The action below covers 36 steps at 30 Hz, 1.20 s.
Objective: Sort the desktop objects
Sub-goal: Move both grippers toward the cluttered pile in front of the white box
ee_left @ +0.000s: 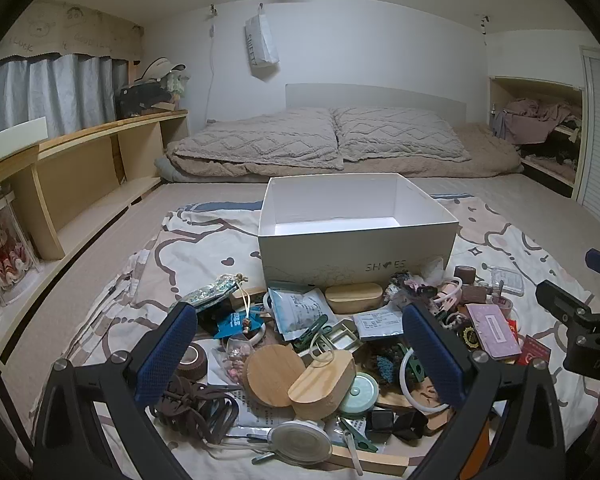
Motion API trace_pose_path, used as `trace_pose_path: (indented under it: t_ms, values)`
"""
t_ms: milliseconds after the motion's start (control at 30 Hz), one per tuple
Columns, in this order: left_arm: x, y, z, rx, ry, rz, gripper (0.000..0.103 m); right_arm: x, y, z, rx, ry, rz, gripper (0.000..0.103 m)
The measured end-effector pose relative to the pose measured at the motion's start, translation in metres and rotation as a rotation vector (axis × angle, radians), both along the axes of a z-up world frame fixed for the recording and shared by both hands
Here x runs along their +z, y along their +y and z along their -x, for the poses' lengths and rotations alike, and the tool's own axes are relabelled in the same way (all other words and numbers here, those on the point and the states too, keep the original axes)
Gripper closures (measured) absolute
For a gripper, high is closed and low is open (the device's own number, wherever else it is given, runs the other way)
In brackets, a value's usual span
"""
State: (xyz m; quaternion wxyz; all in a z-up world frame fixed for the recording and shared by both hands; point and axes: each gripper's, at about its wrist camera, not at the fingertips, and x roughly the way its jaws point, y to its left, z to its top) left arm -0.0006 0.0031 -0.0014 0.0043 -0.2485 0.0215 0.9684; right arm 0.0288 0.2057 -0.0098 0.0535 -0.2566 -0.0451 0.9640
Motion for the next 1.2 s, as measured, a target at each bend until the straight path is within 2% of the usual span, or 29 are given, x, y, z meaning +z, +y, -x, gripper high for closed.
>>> trace_pose_path:
  t_ms: [400, 1200]
  values:
    - [-0.003, 0.001, 0.0, -0.001, -0.007, -0.005, 0.0, -0.004, 0.0, 0.0, -0.001, -0.006, 0.006, 0.0]
    - [-0.03, 0.0, 0.008, -0.013, -0.14, -0.043, 0.0, -0.042, 0.005, 0.006, 0.027, -0.104, 0.039, 0.0]
